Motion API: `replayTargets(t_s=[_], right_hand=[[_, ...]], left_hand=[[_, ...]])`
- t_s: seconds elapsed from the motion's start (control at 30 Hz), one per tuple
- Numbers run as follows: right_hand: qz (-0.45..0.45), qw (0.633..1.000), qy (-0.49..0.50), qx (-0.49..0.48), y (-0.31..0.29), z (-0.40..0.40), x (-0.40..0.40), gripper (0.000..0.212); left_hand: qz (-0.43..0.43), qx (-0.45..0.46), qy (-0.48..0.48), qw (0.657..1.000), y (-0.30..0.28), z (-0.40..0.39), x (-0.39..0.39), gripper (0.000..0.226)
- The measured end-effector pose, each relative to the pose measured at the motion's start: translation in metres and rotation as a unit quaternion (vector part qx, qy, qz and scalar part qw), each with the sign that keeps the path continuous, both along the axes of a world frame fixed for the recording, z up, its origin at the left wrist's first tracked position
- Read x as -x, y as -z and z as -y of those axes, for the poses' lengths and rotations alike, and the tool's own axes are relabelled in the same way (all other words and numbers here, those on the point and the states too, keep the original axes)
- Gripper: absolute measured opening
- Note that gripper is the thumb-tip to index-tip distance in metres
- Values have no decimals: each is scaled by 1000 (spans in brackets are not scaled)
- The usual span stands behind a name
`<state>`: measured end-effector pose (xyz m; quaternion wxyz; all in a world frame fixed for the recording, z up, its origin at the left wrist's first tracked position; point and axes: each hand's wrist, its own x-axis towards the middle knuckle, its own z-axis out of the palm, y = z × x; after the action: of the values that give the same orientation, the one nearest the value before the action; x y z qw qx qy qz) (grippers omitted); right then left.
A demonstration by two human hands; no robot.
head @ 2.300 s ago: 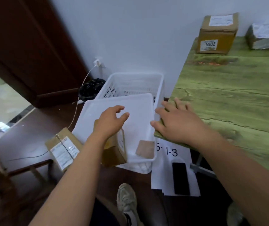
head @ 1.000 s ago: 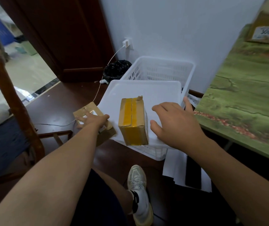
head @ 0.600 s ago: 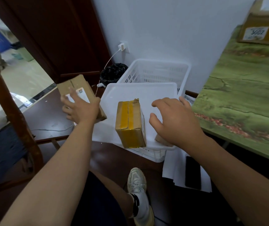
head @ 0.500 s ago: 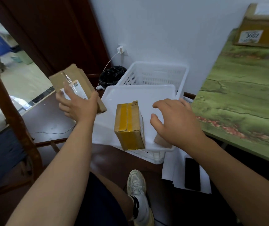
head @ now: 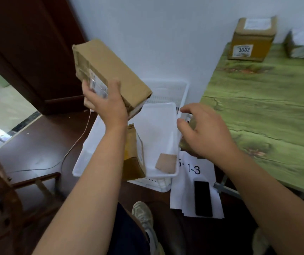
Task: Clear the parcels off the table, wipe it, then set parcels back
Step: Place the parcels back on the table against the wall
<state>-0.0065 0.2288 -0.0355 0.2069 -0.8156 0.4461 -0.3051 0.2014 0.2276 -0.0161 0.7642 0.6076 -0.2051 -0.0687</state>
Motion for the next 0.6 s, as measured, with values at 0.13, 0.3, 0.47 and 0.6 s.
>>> replayTargets(t_s=[0.13,0.3,0.47,0.6], right_hand=[[55,998,8,-36,-4,12,14,45],[213,961,-1,-178,-16,22,23,30],[308,921,23,-238,-20,34,33,67],[366,904,77,-210,-21,43,57,68]], left_hand=[[-71,34,139,987,-4,18,42,86],[-192,96,333,918,-2,29,74,52],[-318,119,493,801,-3,33,103,42],[-344,24,524,779,0,42,117,44]])
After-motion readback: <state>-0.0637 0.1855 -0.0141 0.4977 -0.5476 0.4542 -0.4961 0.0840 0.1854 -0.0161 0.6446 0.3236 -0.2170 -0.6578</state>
